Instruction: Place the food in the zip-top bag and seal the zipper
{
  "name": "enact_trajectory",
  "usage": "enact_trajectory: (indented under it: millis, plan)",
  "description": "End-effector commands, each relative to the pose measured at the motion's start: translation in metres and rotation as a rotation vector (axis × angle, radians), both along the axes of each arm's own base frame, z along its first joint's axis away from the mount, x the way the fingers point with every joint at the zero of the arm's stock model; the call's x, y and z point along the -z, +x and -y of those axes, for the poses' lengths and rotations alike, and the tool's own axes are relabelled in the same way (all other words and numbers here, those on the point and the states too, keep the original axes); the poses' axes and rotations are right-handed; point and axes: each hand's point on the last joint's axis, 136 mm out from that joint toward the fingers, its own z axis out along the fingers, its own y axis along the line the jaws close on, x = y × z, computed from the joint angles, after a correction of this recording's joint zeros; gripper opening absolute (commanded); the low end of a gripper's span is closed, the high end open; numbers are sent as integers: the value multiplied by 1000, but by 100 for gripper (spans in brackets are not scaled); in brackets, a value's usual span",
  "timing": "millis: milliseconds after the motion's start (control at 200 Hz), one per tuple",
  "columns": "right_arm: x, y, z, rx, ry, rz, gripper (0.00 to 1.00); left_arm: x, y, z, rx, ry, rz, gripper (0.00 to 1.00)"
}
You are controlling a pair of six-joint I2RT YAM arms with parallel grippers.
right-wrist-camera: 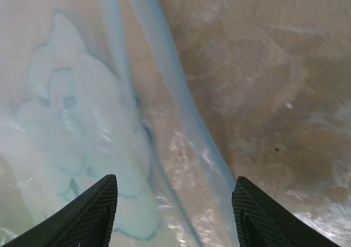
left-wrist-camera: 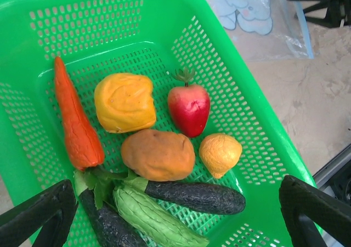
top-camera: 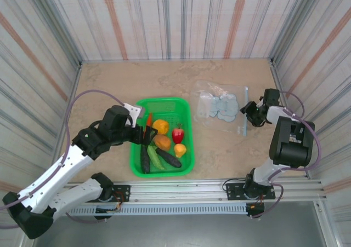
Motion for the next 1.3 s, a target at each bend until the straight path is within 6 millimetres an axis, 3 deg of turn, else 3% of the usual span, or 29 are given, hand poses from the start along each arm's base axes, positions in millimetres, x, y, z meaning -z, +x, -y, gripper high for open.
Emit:
enact_trajectory:
  millis: [0, 120, 255, 321, 401, 511, 726, 837, 922, 1112, 1292]
  plan:
    - [-13, 5, -7, 13, 91, 90, 54, -4, -1, 3, 34, -25, 25, 98]
    - [-12, -1, -13, 19, 138, 124, 42, -1, 1, 5, 37, -30, 11, 98]
    - [-13, 1, -16, 17, 160, 156, 20, -2, 6, -1, 5, -28, 16, 98]
    - [-21, 4, -16, 16, 150, 179, 8, -2, 9, -5, -20, -25, 22, 97]
    - [-39, 7, -19, -13, 89, 210, 4, -6, 14, -6, -43, -26, 30, 97]
    - [-76, 12, -33, -110, -84, 258, 2, -25, 19, 5, -32, -33, 53, 97]
    - [-179, 25, -78, -304, -309, 449, 0, -74, 35, 41, 21, -57, 88, 96]
    - [-230, 21, -114, -441, -328, 589, 2, -93, 48, 51, -12, -73, 62, 92]
    - [-254, 10, -151, -613, -334, 662, 5, -108, 56, 63, -6, -117, 54, 91]
    - [-259, -42, -230, -995, -407, 794, 7, -124, 72, 84, -5, -230, 10, 89]
    - [-234, -76, -266, -1190, -390, 827, 5, -120, 80, 102, 1, -323, -54, 86]
